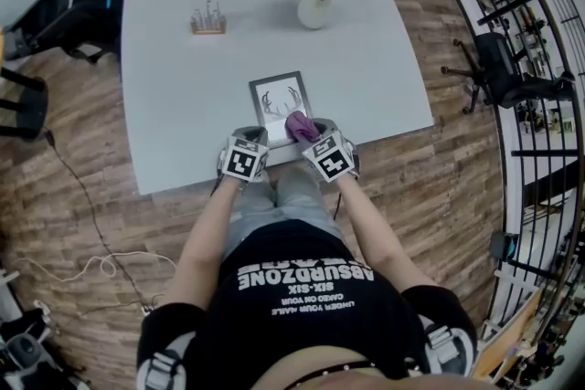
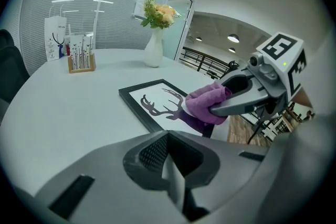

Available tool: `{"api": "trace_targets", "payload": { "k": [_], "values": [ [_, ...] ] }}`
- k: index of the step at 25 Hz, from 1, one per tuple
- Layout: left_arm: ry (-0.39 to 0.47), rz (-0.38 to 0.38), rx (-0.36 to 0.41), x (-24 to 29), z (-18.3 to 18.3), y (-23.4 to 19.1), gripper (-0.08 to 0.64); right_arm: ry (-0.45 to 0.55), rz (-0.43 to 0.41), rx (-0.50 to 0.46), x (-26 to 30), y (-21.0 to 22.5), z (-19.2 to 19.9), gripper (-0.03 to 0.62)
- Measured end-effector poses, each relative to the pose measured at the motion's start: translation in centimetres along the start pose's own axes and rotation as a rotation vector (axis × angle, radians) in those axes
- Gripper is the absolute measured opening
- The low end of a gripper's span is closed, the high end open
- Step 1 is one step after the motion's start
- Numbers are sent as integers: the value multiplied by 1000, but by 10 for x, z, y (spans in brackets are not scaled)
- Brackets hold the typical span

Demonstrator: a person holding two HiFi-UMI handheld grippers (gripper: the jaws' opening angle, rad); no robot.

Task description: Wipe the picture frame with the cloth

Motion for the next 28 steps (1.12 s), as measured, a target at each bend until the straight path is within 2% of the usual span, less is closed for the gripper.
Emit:
{"api": "trace_targets", "payload": {
  "k": [16,23,28],
  "values": [
    [-30,21,-15,0,-1,-1,15,10,31,-39,15,25,-17,129],
    [-80,34,18,3,-4,-4,15,23,30,-11,23,41,-30,133],
    [-102,47,-3,5,-3,-6,15,44,42,7,29,52,-41,133]
  ]
}}
Point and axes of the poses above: the fingertips, and each gripper's own axes: x forward along the fingers, y to its right, z out of its underside, the point moved 5 cm from there along -x, backward along the fingers, and after that the axes turned 10 degrees about -z, right-handed, at the moved point
